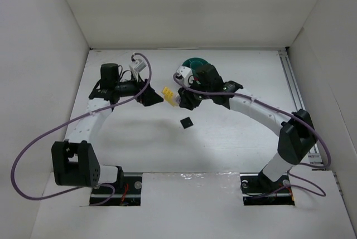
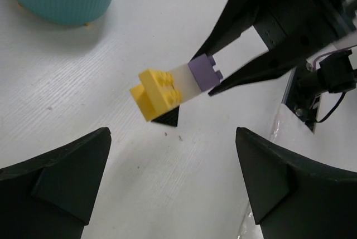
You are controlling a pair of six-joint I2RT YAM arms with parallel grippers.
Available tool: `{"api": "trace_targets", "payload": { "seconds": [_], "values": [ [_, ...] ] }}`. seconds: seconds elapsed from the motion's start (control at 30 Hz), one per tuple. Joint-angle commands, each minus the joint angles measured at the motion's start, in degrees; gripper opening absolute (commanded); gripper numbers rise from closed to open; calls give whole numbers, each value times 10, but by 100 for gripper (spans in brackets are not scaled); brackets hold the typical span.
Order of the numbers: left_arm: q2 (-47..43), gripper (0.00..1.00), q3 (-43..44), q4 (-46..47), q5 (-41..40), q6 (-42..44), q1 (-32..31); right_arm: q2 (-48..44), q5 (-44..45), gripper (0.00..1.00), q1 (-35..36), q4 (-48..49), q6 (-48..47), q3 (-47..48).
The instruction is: Sort the legos into containers by color
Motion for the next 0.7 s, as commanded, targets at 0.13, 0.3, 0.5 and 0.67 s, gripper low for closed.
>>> {"api": "trace_targets", "payload": {
  "seconds": [0.13, 0.3, 0.5, 0.67],
  "values": [
    [-64, 93, -61, 31, 166, 125, 78, -11, -194, 4, -59, -28, 117, 61],
    [-8, 93, -55, -36, 234, 202, 78, 9, -347, 3, -94, -33, 188, 94],
    [91, 94, 66, -333, 312, 511, 78, 44, -437, 2, -115, -9, 246, 110],
    [198, 94, 137, -551, 379, 657, 83, 68, -466, 2, -121, 13, 282, 129]
  ]
}}
